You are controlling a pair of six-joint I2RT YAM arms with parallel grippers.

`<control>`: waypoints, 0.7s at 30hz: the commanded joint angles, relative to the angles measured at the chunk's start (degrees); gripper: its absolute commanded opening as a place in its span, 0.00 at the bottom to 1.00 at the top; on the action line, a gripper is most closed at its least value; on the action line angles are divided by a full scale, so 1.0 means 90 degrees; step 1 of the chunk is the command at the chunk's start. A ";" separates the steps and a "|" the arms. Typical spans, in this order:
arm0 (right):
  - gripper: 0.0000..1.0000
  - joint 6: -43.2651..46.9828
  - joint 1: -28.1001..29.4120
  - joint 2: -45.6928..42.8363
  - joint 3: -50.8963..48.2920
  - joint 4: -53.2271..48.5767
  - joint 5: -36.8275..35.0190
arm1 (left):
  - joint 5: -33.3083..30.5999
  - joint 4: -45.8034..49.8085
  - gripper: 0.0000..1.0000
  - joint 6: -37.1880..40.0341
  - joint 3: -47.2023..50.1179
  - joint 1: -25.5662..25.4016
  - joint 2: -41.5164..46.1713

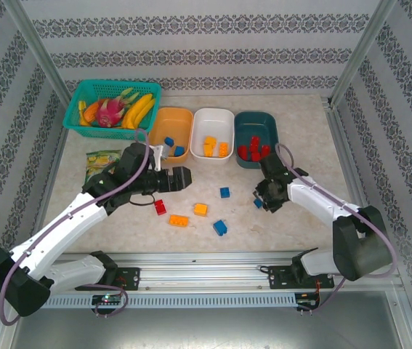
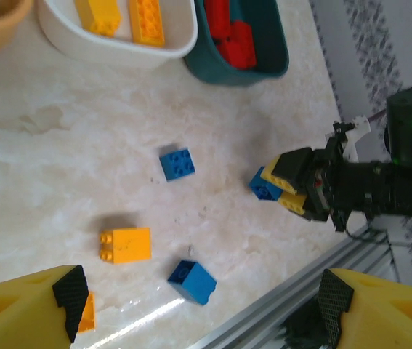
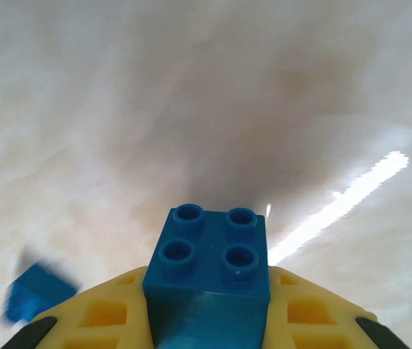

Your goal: Sort the legos into containers by color

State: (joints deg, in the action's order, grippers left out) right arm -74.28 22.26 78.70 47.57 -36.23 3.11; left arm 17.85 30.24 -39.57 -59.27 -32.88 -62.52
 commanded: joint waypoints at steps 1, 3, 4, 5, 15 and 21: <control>0.22 0.1185 0.0642 0.0352 0.1280 -0.0022 -0.0510 | 0.0114 0.0262 0.85 -0.0317 -0.0547 0.0500 -0.0118; 0.22 0.1675 0.1023 0.0792 0.2028 -0.0047 -0.0624 | 0.0268 0.0477 0.85 -0.0438 -0.0851 0.0857 -0.0332; 0.22 0.1905 0.1181 0.1039 0.2342 0.0104 -0.0560 | 0.0323 0.0602 0.85 -0.0485 -0.1001 0.1062 -0.0470; 0.22 0.2093 0.1309 0.1292 0.2695 0.0171 -0.0494 | 0.0333 0.0696 0.85 -0.0530 -0.1124 0.1242 -0.0575; 0.22 0.3589 0.1907 0.4043 0.6186 0.0069 0.0030 | 0.0283 0.0532 0.84 -0.1168 -0.1295 0.2410 -0.1275; 0.22 0.3821 0.1904 0.5356 0.7810 -0.0332 0.0018 | 0.0358 0.0394 0.84 -0.1014 -0.1280 0.2612 -0.1534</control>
State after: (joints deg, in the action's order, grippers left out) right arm -43.13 39.27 123.57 113.12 -36.03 3.44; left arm 19.92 34.89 -48.36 -69.89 -10.70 -76.31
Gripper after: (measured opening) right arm 0.291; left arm 0.837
